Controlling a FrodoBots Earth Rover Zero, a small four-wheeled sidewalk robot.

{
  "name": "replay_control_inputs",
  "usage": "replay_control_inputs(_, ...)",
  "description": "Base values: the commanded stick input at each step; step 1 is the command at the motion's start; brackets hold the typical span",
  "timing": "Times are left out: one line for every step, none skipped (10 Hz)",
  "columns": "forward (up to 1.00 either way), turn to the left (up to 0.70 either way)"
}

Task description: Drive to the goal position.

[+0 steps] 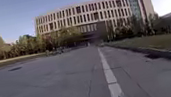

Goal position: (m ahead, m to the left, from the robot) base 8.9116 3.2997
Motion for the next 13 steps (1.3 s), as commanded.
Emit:
replay_control_inputs(0.60,0.00)
replay_control_inputs(0.60,0.00)
replay_control_inputs(0.60,0.00)
replay_control_inputs(0.60,0.00)
replay_control_inputs(0.60,0.00)
replay_control_inputs(0.60,0.00)
replay_control_inputs(0.60,0.02)
replay_control_inputs(0.60,0.09)
replay_control_inputs(0.60,0.15)
replay_control_inputs(0.60,0.15)
replay_control_inputs(0.60,0.10)
replay_control_inputs(0.60,0.03)
replay_control_inputs(0.60,0.01)
